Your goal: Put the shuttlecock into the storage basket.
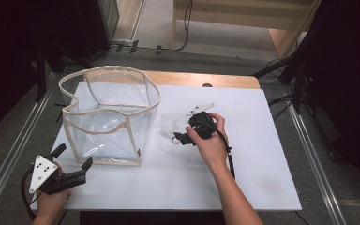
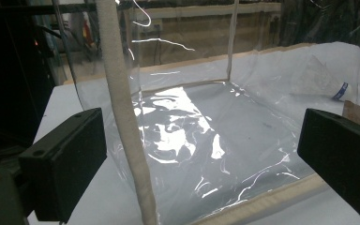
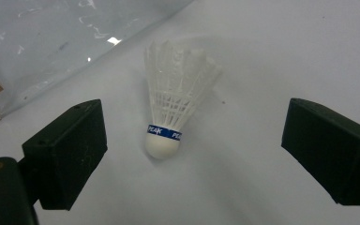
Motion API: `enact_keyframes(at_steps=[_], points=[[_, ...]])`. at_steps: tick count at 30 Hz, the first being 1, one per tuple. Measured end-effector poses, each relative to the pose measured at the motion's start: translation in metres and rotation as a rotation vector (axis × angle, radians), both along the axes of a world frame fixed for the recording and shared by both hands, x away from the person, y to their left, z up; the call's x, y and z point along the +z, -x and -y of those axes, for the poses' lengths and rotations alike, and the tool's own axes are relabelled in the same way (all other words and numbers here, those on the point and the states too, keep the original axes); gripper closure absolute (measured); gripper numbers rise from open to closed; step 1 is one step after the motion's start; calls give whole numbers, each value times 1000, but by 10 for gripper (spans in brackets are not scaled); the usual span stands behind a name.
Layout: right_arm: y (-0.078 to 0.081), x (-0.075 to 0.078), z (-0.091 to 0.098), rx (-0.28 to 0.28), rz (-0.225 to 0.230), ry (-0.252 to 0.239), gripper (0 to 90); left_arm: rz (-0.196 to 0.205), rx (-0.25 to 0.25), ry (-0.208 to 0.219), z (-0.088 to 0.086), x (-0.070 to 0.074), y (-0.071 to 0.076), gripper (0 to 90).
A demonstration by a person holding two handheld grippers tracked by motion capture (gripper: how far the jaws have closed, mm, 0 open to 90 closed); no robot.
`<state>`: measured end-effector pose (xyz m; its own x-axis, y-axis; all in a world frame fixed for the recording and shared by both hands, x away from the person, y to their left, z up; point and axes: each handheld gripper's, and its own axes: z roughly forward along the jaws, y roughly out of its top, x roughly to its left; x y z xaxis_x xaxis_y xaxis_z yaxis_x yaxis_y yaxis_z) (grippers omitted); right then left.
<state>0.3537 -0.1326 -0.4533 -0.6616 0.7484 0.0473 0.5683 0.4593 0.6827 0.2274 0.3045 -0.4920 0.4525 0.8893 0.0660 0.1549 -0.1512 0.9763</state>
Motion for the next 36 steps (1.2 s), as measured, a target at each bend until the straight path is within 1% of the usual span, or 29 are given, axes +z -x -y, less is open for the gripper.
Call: enact_keyframes(at_steps=[1,3,6,7,8,14,15,17,20,21,22,25,27,31,34,36], points=[[-1,-1,-2,8,-4,3,52,0,-1,1,0,0,0,23],[-1,-4,-5,-2,-18,6,52,0,-1,1,0,0,0,23],[-2,-8,-10,-1,-41,6,55,0,-2,0,0,0,0,23],[-2,-9,-11,1,-43,8,86,0,-2,1,0,0,0,23],[-2,-10,-13,-6,-46,13,145,0,-2,0,0,0,0,23],[-3,-17,-22,-1,-80,36,145,-1,-5,0,0,0,0,23],[-3,-19,-23,0,-88,33,147,-2,-5,0,0,0,0,23],[-3,-20,-25,-10,-94,46,183,-2,-6,0,0,0,-1,23],[-4,-23,-28,-9,-108,52,198,-1,-5,-2,0,0,-1,23],[-4,-24,-29,-14,-116,57,227,-1,-5,-2,0,0,-1,23],[-4,-26,-29,-10,-109,62,235,-1,-5,-3,0,0,-1,23],[-4,-28,-31,-15,-126,66,260,-1,-4,-3,0,0,-1,23],[-3,-29,-32,-28,-119,84,292,-1,-5,-2,0,0,-1,23],[-3,-31,-34,-45,-117,101,339,-2,-5,-4,1,0,0,23],[-2,-33,-36,-60,-124,111,367,-2,-5,-5,1,0,0,23],[-2,-35,-38,-59,-123,111,399,-2,-5,-5,1,0,0,23]])
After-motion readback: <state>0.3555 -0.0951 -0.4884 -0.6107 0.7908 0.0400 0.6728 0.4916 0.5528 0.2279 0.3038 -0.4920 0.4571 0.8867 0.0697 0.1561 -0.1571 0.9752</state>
